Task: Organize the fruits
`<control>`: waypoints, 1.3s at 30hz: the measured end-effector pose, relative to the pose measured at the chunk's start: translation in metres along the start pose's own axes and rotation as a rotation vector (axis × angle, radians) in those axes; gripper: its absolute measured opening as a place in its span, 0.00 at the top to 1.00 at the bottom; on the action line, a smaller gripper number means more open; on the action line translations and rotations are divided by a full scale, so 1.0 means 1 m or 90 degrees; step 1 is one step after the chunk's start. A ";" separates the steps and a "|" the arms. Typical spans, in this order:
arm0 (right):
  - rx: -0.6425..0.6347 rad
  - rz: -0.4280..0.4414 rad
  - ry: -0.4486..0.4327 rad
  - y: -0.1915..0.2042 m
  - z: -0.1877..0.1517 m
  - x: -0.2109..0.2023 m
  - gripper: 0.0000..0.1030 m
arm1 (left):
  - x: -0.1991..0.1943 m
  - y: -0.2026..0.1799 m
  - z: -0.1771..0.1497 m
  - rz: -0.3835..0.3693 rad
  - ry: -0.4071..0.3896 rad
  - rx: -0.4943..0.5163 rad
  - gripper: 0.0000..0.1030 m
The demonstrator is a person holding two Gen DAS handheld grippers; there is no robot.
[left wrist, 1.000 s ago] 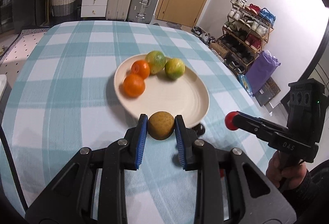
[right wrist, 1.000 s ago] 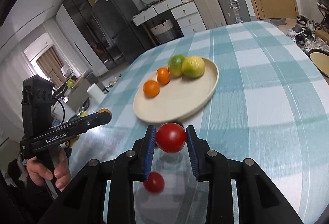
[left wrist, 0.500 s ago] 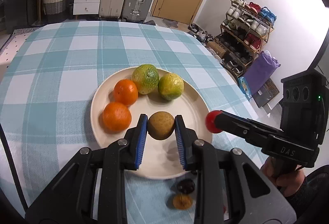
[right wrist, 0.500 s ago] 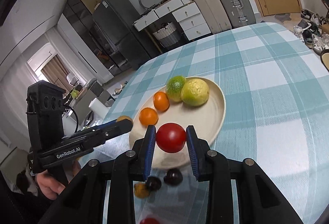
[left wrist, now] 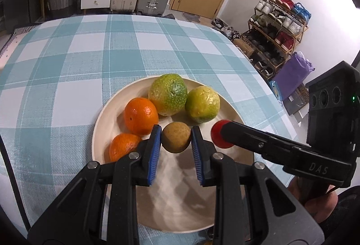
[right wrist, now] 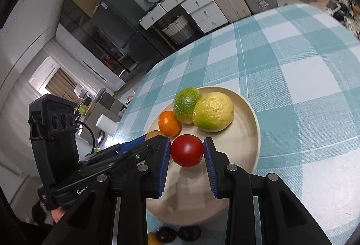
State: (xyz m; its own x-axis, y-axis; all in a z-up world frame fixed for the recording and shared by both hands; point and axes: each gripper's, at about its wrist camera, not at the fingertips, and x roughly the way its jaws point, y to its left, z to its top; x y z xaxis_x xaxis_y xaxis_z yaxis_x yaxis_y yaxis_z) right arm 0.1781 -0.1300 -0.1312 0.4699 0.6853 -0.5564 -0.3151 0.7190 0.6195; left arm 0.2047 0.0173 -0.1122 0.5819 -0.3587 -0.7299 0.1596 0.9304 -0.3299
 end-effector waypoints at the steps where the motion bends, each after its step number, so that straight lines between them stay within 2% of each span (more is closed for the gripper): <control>1: 0.005 -0.002 -0.001 -0.001 0.001 0.001 0.70 | 0.001 0.001 0.001 -0.003 0.001 -0.003 0.77; 14: -0.032 -0.021 -0.019 0.012 0.015 0.013 0.69 | 0.004 0.003 0.009 -0.020 -0.003 -0.013 0.77; 15: -0.034 -0.021 -0.018 0.013 0.015 0.015 0.67 | 0.002 0.003 0.008 -0.021 -0.006 -0.016 0.77; 16: -0.036 -0.021 -0.018 0.014 0.016 0.016 0.58 | 0.000 0.003 0.009 -0.020 -0.009 -0.017 0.77; 17: -0.039 -0.021 -0.020 0.016 0.016 0.016 0.53 | -0.002 0.003 0.009 -0.018 -0.011 -0.014 0.77; 24: -0.074 -0.016 -0.070 0.028 0.014 -0.009 0.49 | -0.016 0.002 0.005 -0.006 -0.017 -0.013 0.76; 28: -0.055 -0.025 -0.088 0.021 0.014 -0.024 0.40 | -0.026 -0.002 0.000 0.005 -0.021 -0.011 0.75; 31: -0.042 -0.028 -0.097 0.016 0.013 -0.035 0.40 | -0.034 -0.006 -0.005 0.013 -0.026 -0.006 0.70; 33: -0.042 -0.033 -0.103 0.017 0.011 -0.042 0.40 | -0.040 -0.010 -0.008 0.027 -0.031 -0.003 0.62; 39: -0.044 -0.035 -0.115 0.020 0.004 -0.055 0.35 | -0.058 -0.019 -0.017 0.049 -0.046 0.008 0.51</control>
State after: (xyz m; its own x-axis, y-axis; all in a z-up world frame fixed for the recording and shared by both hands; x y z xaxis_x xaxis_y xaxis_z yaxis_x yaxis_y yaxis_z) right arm 0.1489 -0.1539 -0.0858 0.6265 0.6178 -0.4753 -0.3385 0.7649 0.5481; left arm 0.1546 0.0194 -0.0736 0.6487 -0.2796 -0.7078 0.1220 0.9563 -0.2659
